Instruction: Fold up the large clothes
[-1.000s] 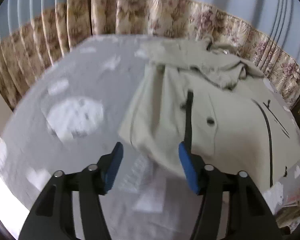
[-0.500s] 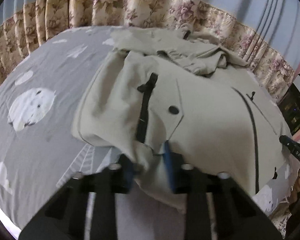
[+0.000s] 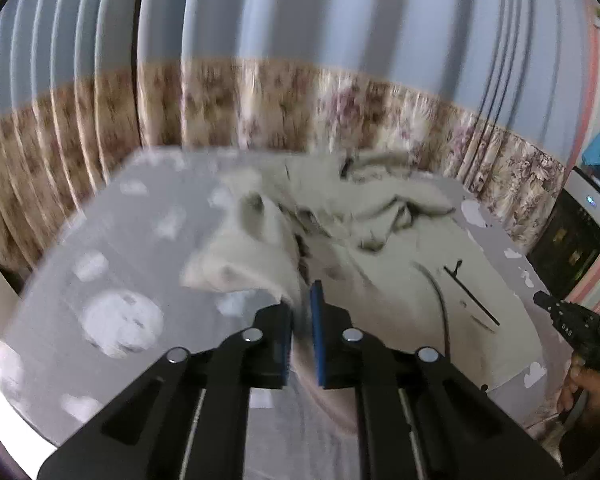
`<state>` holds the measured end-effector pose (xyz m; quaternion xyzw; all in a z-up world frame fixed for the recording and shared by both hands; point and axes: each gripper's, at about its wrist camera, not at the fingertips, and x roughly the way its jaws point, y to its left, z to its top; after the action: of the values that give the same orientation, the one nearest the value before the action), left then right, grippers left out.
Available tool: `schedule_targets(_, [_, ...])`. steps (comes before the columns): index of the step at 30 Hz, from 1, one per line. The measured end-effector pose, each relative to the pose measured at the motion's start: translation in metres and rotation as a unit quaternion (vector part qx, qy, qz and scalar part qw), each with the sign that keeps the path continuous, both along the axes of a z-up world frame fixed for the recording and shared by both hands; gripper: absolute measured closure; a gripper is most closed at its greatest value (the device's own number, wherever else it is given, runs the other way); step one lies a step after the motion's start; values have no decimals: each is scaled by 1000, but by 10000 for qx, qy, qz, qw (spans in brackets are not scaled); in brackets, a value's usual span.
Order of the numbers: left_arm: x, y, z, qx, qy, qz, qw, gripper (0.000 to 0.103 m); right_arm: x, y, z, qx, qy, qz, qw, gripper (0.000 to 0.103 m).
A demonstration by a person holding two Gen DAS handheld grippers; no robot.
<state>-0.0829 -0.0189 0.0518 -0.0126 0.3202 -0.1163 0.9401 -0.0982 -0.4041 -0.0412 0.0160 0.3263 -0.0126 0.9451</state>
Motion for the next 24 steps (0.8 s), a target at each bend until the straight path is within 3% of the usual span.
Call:
schedule_targets(4, [-4, 11, 15, 281, -137, 222, 9993, 95, 6, -3, 10, 56, -123, -95, 9999, 99])
schedule_targets(7, [8, 16, 8, 325, -63, 344, 9989, 94, 23, 3, 14, 128, -95, -78, 9998, 64])
schedule_targets(8, [11, 15, 5, 349, -58, 349, 9988, 88, 29, 7, 16, 184, -99, -24, 9998, 55])
schedule_targets(10, [21, 15, -1, 387, -102, 453, 9982, 65, 42, 21, 21, 250, -105, 84, 9996, 48])
schedule_targets(11, [27, 15, -5, 358, -111, 509, 9980, 43, 50, 27, 23, 279, -110, 145, 9994, 41])
schedule_targets(12, [35, 15, -9, 315, -134, 542, 9979, 34, 59, 35, 24, 315, -118, 249, 9991, 38])
schedule_targets(19, [89, 12, -29, 159, -62, 444, 9989, 23, 138, 106, 15, 229, 81, 914, 9955, 38])
schedule_targets(24, [120, 12, -35, 242, -117, 486, 9985, 17, 207, 139, -10, -1, 305, 901, 9955, 39])
